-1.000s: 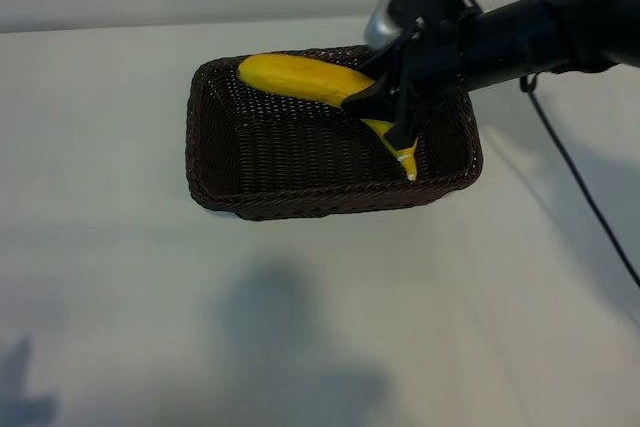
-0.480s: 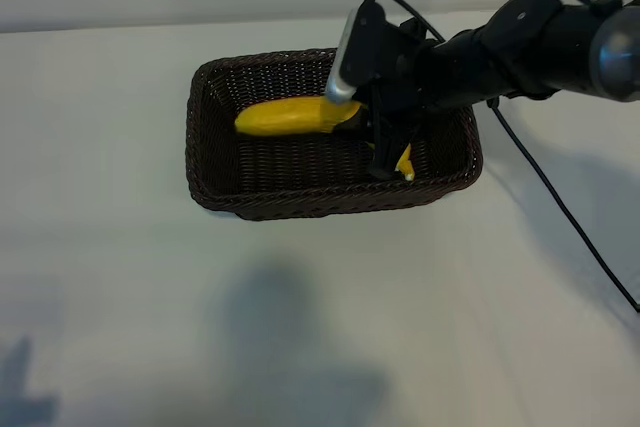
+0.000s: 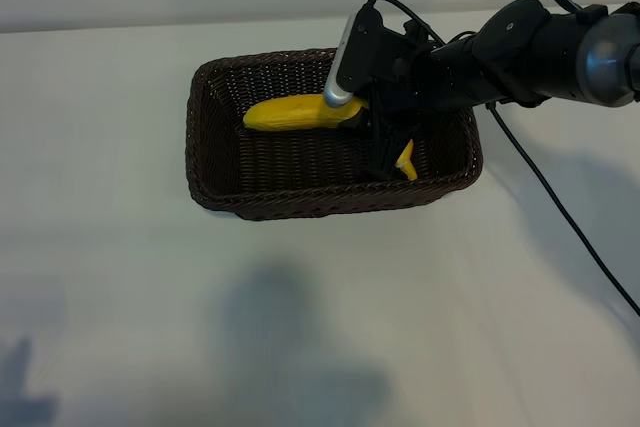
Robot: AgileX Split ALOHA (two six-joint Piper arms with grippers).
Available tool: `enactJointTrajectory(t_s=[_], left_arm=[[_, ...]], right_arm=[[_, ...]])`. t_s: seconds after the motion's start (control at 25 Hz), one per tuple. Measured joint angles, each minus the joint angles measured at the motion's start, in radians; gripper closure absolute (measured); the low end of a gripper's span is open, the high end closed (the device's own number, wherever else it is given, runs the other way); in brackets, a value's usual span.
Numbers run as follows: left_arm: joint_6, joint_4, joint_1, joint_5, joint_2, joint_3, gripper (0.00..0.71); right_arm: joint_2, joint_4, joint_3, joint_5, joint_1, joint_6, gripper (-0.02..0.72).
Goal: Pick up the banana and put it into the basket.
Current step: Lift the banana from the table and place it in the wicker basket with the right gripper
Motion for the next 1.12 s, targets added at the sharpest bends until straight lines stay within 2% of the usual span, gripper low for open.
enactJointTrajectory(t_s=[0.16, 0.4, 0.56, 0.92, 1.12], left_arm=[[0.0, 0.0, 0.0, 0.0, 0.0, 0.0, 0.136], [-0.002, 0.0, 0.0, 0.0, 0.0, 0.0, 0.136], [-0.002, 0.0, 0.0, 0.0, 0.0, 0.0, 0.136], [-0.002, 0.0, 0.0, 0.0, 0.0, 0.0, 0.136], [-0.002, 0.0, 0.0, 0.0, 0.0, 0.0, 0.136]], right_arm=[[0.0, 0.002, 0.0, 0.006, 0.0, 0.0, 0.268], [0.0, 0.003, 0.0, 0.007, 0.0, 0.0, 0.188], [-0.008, 0.004, 0.0, -0.002, 0.0, 0.006, 0.176], [-0.156, -0.007, 0.0, -0.027, 0.0, 0.134, 0.174], [-0.211, -0.094, 0.0, -0.027, 0.0, 0.23, 0.173]])
